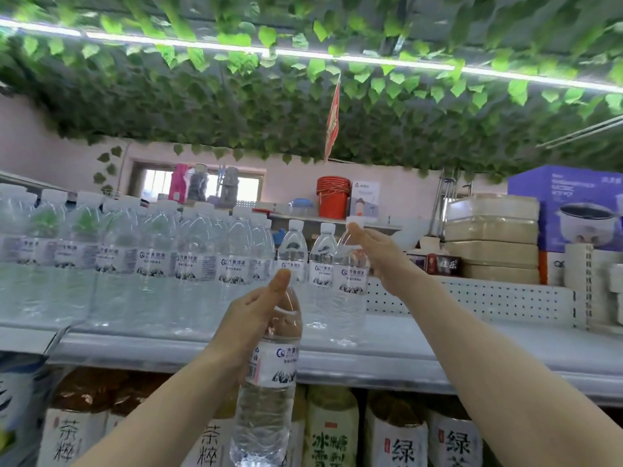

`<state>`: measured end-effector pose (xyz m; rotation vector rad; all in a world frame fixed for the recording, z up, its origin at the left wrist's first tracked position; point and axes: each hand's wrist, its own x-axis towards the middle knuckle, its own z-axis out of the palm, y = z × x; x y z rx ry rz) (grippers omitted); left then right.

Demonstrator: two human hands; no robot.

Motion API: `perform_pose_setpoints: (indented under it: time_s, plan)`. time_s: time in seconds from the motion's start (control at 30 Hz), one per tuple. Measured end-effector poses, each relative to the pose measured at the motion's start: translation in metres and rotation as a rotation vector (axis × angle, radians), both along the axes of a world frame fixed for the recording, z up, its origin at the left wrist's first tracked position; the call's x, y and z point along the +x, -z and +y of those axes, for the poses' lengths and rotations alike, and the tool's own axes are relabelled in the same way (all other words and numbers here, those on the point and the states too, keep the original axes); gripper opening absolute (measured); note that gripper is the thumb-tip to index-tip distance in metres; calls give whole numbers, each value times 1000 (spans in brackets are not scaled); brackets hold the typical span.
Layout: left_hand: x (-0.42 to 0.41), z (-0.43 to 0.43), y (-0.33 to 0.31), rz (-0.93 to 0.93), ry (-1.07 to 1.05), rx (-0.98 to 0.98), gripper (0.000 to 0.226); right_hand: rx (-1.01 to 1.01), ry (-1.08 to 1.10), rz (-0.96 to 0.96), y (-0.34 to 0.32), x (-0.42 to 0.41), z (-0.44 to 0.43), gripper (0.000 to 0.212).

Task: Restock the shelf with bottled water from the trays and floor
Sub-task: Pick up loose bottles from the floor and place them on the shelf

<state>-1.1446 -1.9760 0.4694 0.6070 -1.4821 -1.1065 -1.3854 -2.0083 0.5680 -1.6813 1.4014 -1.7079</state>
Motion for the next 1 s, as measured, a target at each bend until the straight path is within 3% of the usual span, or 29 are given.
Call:
perform_pose_setpoints:
  time_s: [0.1,0.17,0.37,0.47,0.7,0.8,0.93,1.0]
  plan:
    - [-1,0,-3,50,6,75,61,-43,-12,87,10,-5,-5,74]
    - [-2,-1,-4,58,5,98,60,-48,-20,99,15,-10,-5,80]
    - [-1,-4,-1,93,35,156,57,232,-223,164,54,-29,9,57]
    - [2,-8,1,95,38,159,61,384,-223,193,65,-37,11,56]
    - [5,-13,3,121,2,162,66,334,-85,214,71,4,-8,51]
    - [8,-14,6,116,-6,157,70,311,-39,189,77,26,-27,73]
    - [17,-13,10,115,-17,156,69,256,11,173,81,46,-42,51]
    - [21,-13,12,125,-33,153,68,240,51,166,83,52,-50,54]
